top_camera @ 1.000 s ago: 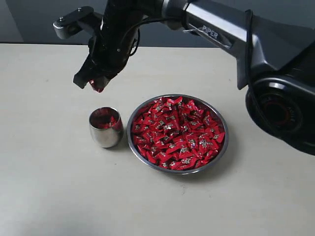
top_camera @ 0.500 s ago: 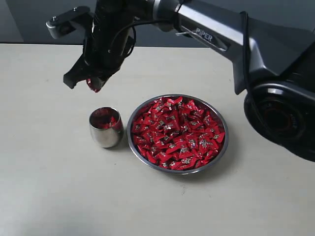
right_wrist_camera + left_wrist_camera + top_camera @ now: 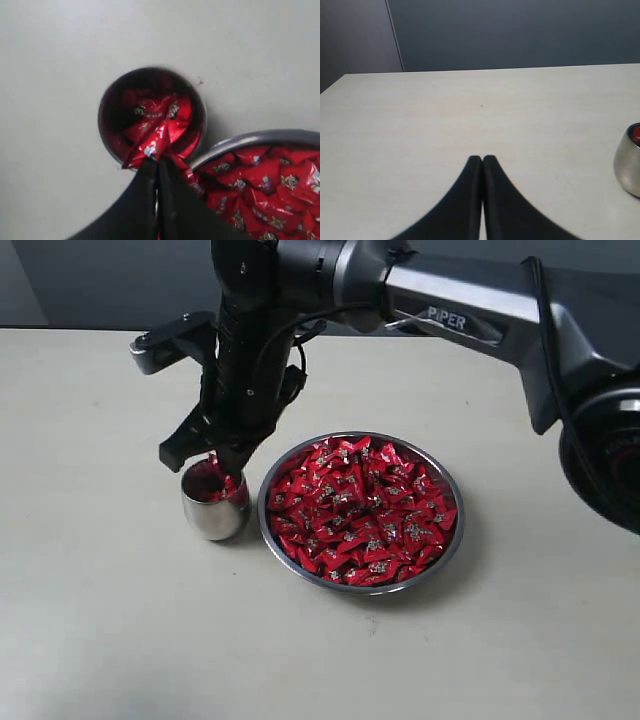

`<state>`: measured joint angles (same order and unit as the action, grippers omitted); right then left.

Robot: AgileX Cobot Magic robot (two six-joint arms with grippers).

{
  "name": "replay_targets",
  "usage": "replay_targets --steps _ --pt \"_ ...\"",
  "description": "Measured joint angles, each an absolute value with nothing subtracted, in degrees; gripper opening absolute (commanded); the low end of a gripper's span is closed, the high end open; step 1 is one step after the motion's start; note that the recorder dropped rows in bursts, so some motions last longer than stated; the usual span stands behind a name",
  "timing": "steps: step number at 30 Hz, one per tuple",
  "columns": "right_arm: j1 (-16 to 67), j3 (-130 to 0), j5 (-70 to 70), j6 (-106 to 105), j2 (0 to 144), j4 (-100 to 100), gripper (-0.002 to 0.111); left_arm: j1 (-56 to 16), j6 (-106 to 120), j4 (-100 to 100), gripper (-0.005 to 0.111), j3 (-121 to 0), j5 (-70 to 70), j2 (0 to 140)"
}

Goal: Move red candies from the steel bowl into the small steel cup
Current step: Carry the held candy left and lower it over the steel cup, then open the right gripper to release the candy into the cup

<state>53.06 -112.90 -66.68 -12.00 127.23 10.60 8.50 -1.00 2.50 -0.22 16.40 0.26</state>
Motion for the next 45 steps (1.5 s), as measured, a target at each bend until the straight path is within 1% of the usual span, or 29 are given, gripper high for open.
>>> replay_targets --steps 5,22,24,29,31,45 --pt "53.42 -112.68 -63.86 -12.86 127.24 13.14 -0.001 8.5 -1.0 2.5 0.0 -0.22 16.4 0.26" --pt "53.67 -112.64 -61.21 -14.11 129.68 11.16 -0.001 8.5 -1.0 2.5 0.0 -0.22 16.4 0.26" --pt "53.67 -112.64 -61.09 -14.34 129.68 11.16 0.004 8.5 -1.0 2.5 0.0 -0.22 16.4 0.26" --pt "53.67 -112.64 -61.09 -14.79 129.68 11.16 0.03 8.5 -1.0 2.5 0.0 -0.22 16.4 0.26" --pt "53.67 -112.64 -61.09 -14.79 129.68 11.16 0.035 8.5 -1.0 2.5 0.0 -0.22 16.4 0.26" --pt "53.67 -112.64 -60.86 -14.56 129.68 8.44 0.035 8.5 -1.0 2.5 0.0 -0.22 16.4 0.26"
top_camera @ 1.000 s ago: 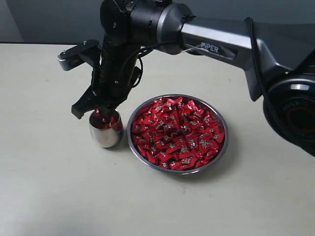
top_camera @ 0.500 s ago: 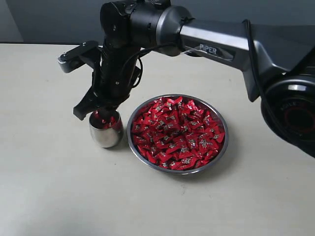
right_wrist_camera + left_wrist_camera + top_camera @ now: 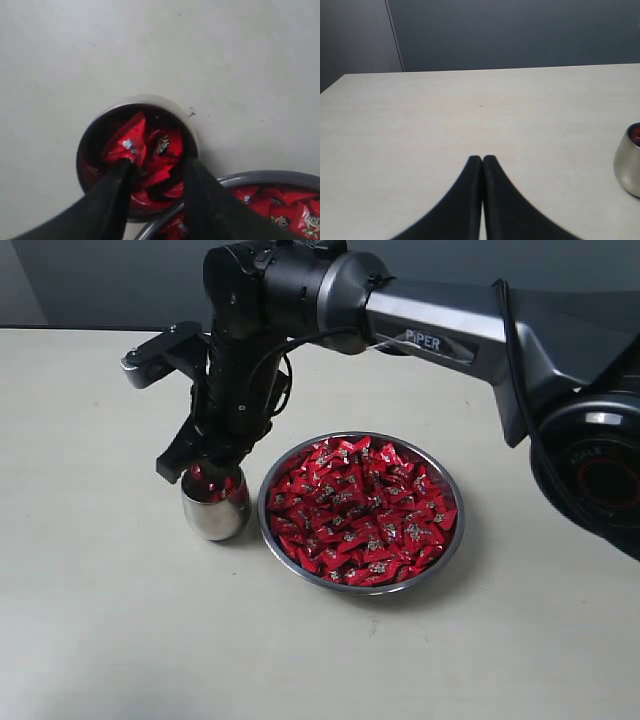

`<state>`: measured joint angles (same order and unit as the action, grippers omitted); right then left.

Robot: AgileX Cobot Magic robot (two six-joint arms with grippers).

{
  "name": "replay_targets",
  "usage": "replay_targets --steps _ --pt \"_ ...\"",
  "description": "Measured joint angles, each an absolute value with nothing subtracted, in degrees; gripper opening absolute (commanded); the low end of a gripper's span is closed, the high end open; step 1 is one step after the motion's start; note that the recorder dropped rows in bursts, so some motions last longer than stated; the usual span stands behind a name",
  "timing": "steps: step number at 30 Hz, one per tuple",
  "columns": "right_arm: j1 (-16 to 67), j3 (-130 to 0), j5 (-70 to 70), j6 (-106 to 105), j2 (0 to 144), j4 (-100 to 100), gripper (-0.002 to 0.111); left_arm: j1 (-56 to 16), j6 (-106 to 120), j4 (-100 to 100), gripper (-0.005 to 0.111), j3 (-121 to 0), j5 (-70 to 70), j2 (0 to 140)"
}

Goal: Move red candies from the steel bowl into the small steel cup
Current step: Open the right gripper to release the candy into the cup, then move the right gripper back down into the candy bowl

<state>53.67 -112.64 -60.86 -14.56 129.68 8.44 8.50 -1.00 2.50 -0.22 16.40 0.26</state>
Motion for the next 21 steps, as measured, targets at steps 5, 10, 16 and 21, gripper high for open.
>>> replay_targets --steps 5,10,16,21 --pt "53.67 -112.64 -60.74 -14.42 129.68 6.94 0.035 8.5 -1.0 2.5 0.0 -0.22 16.4 0.26" --pt "53.67 -112.64 -59.82 -14.3 129.68 6.82 0.035 8.5 -1.0 2.5 0.0 -0.22 16.4 0.26" --pt "53.78 -112.9 -59.95 -11.8 129.68 3.04 0.012 8.5 -1.0 2.5 0.0 -0.22 16.4 0.26" --pt "53.53 -113.13 -58.4 -8.45 128.84 0.0 0.0 8.5 -1.0 2.5 0.0 -0.22 16.4 0.26"
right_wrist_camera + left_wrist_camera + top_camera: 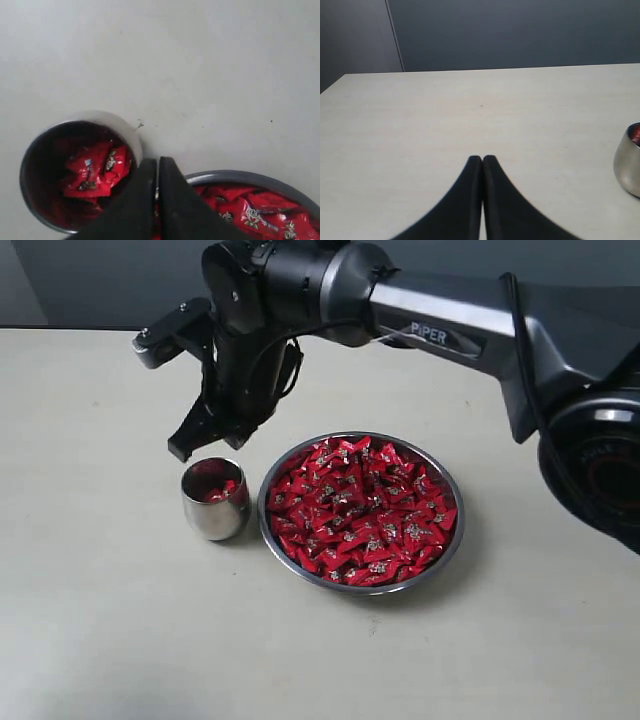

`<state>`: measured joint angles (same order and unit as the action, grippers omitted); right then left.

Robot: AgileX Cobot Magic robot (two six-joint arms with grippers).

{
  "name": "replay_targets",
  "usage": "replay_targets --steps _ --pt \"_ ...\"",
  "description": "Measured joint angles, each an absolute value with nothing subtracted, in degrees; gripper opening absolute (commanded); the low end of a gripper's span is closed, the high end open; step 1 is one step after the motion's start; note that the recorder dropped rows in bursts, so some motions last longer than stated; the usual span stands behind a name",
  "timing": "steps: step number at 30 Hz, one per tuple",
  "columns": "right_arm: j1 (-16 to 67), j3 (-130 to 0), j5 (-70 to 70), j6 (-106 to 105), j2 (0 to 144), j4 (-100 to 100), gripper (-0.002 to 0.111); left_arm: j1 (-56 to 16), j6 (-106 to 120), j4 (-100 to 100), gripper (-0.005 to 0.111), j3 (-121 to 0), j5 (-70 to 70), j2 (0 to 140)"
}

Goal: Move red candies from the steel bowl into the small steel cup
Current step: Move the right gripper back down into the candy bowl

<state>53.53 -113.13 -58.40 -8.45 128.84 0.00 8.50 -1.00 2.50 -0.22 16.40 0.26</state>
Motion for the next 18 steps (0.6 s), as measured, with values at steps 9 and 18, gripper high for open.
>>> replay_targets --steps 9,18 --pt "46.87 -101.36 -45.62 -0.3 119.76 -0.43 0.0 8.5 -1.0 2.5 0.0 -0.22 16.4 0.26" --pt "38.25 -72.56 -28.72 2.42 102.59 -0.78 0.0 8.5 -1.0 2.5 0.0 -0.22 16.4 0.26"
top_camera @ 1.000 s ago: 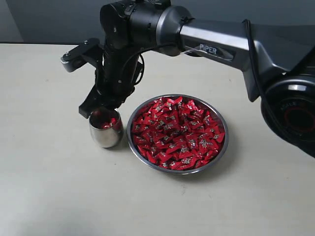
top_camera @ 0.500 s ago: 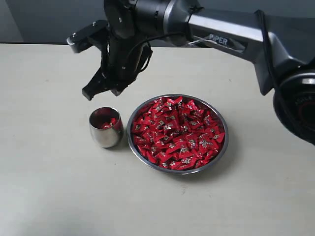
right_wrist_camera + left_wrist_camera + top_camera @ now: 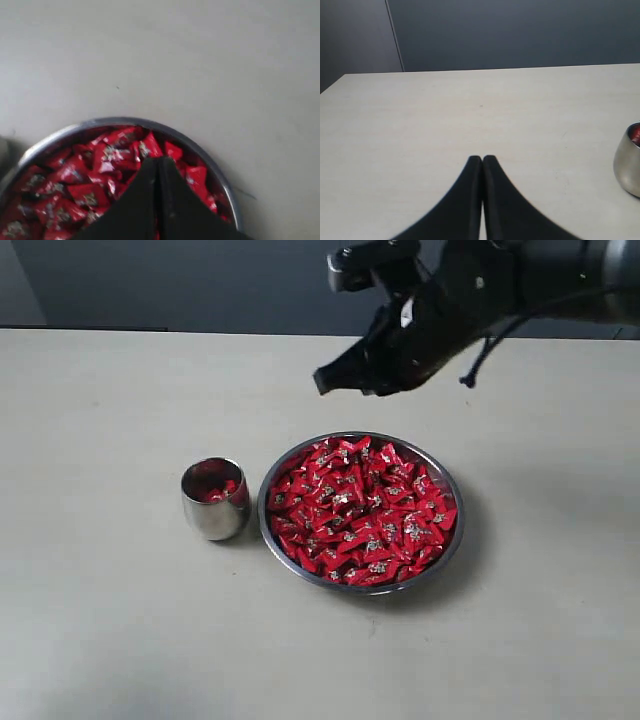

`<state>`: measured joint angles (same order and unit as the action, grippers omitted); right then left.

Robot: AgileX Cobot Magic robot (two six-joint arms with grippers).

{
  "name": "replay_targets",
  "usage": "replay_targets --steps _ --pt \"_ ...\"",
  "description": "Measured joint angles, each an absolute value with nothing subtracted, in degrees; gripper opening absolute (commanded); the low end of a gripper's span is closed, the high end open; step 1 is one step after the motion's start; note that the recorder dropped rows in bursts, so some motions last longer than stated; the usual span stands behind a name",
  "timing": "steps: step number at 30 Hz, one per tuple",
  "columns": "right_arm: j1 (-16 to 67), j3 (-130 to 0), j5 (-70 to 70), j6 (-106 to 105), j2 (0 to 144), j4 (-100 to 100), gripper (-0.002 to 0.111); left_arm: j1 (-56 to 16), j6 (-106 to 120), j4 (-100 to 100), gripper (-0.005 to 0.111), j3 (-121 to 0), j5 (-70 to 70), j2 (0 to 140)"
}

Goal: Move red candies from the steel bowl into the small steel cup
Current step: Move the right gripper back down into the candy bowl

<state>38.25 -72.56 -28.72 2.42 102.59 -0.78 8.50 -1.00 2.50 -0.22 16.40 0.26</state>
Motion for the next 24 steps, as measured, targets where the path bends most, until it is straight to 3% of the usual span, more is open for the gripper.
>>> replay_targets --steps 7,19,24 --pt "38.43 -66.36 -28.15 -7.41 102.16 -0.9 -0.001 8.5 -1.0 2.5 0.0 -0.22 16.4 0.26" --pt "42.56 -72.05 -37.62 -21.6 109.87 1.53 -0.001 8.5 -1.0 2.5 0.0 -0.22 16.4 0.26" --pt "42.88 -72.19 -38.03 -24.07 110.1 1.99 0.018 8.5 -1.0 2.5 0.0 -0.22 16.4 0.26"
